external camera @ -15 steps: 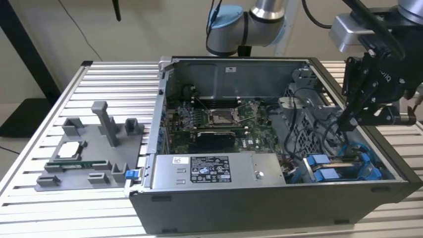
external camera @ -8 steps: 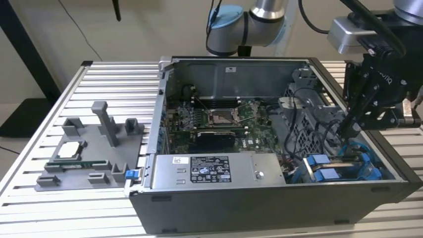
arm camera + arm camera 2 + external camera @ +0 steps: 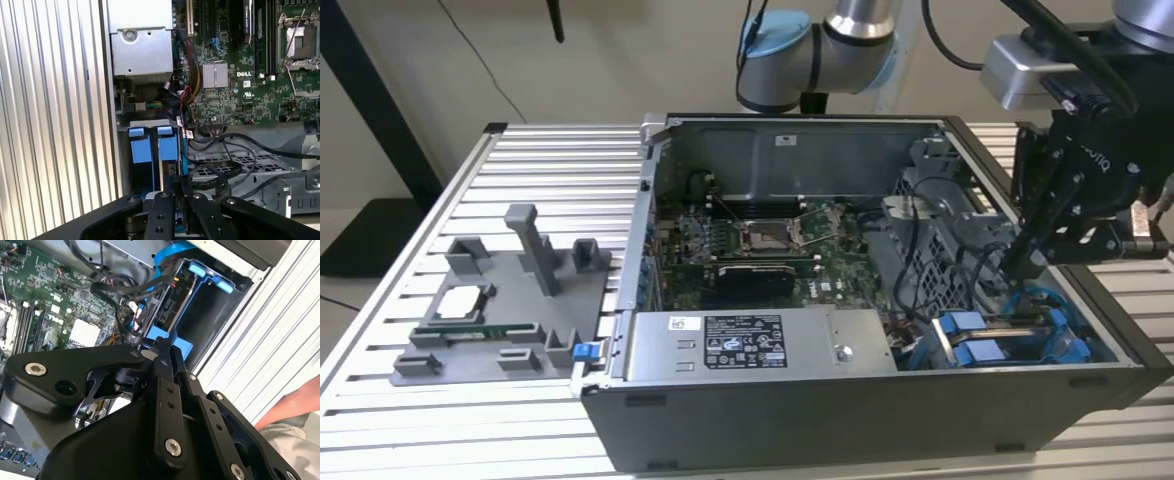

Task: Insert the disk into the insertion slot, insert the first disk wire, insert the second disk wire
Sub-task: 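Insert the second disk wire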

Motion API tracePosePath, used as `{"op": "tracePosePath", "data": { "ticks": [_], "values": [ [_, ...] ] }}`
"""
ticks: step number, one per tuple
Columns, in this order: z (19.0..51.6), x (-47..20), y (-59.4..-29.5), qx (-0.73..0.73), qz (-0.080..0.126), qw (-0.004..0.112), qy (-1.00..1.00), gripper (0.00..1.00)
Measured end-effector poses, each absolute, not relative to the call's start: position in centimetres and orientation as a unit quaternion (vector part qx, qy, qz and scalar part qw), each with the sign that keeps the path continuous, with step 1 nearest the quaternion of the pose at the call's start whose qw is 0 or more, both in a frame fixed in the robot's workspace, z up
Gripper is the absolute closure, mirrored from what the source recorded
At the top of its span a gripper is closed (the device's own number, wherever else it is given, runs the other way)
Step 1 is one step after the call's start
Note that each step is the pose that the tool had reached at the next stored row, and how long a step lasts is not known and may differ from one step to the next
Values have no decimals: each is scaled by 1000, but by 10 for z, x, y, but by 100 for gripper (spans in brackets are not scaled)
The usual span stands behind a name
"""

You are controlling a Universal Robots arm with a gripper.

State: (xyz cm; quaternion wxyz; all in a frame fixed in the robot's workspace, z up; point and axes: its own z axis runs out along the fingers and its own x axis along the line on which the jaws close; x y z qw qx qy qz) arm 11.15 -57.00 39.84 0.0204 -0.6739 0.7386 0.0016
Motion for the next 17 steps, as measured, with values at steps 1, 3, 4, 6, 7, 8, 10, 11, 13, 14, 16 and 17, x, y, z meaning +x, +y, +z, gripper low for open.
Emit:
{"op": "tracePosePath", "data": {
  "ticks": [1,3,4,6,7,8,10,11,13,14,16,17],
  "values": [
    [398,112,-570,-674,3,19,739,100],
    [395,112,-570,-674,5,16,739,100],
    [394,112,-570,-674,6,15,739,100],
    [391,112,-570,-674,7,14,739,100],
    [389,112,-570,-674,7,14,739,100],
    [387,112,-570,-674,8,13,739,100],
    [384,112,-570,-674,9,12,739,100],
    [383,113,-570,-674,9,11,739,100],
    [379,113,-570,-674,10,10,739,100],
    [378,113,-570,-674,11,10,739,100],
    [375,113,-570,-674,11,9,739,100],
    [375,113,-570,-674,11,9,739,100]
  ]
}}
